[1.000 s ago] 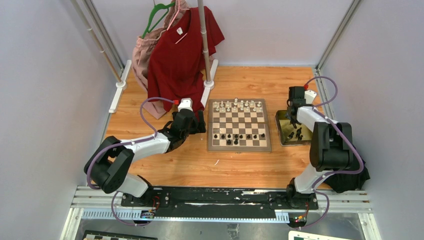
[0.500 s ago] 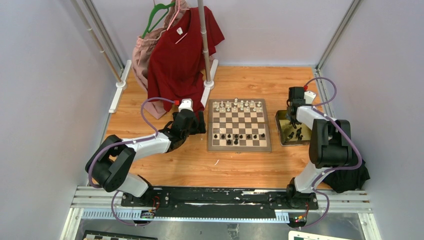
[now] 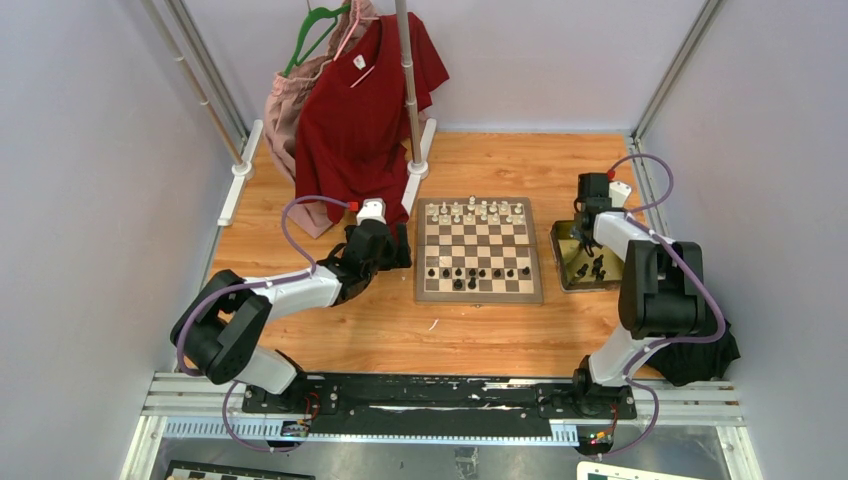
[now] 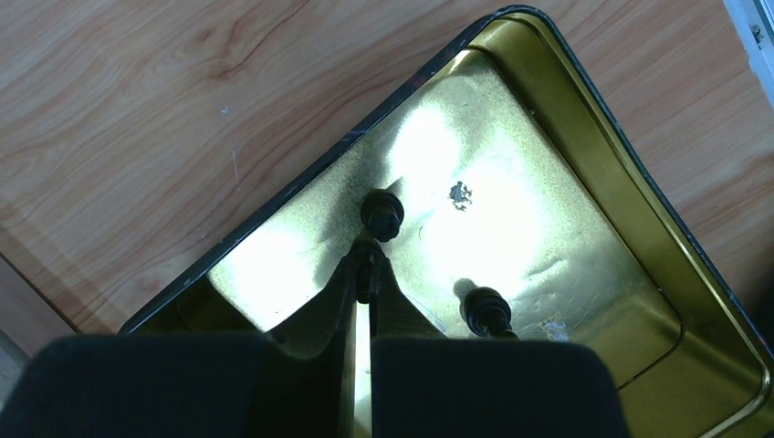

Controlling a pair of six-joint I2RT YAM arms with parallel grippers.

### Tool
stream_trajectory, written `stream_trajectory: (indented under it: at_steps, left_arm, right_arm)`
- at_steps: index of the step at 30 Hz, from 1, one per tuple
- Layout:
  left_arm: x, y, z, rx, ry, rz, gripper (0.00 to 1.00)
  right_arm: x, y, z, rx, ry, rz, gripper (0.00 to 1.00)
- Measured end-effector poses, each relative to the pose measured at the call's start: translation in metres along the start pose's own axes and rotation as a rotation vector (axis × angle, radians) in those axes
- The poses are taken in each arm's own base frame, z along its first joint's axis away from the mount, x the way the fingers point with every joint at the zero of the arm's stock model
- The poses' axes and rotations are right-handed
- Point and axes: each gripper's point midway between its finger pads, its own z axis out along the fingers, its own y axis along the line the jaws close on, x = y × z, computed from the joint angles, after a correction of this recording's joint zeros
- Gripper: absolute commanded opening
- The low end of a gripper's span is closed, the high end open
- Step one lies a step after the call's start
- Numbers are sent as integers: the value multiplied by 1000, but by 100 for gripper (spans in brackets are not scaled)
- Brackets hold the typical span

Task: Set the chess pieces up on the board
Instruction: Pick up the chess piece from the storage box, then place the chess piece on the chessboard.

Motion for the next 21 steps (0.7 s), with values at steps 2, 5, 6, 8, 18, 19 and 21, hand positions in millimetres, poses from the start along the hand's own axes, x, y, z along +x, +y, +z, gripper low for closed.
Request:
stream_trajectory:
  at_steps: [2,5,6,8,18,19,21]
  left_arm:
    - [1,1,0,-1,1,1,94]
    - [0,1,-1,1,-1,2,94]
    - [0,1,-2,1,-3,2,94]
    - [-2,0,-3,3,-7,0,94]
    - [-3,2,-4,-1,-16,-2,94]
    - [-3,2,-4,-1,-15,-2,94]
    - [-3,2,-4,-3,-16,-2,94]
  right_arm:
    - [-1,1,-4,-7,-3,-3,0]
    - [-6,6,-15,-27,-25,-15,0]
    - [-8,9,-21,-36,-35,-22,0]
    - [-12,18,-34,-67,-64,-44,0]
    - [-14,57,-131,-264,-199,-182,0]
    - [-10,60,-138,-280,-203,-198,0]
    - [1,65,-153,-317,-209,-236,0]
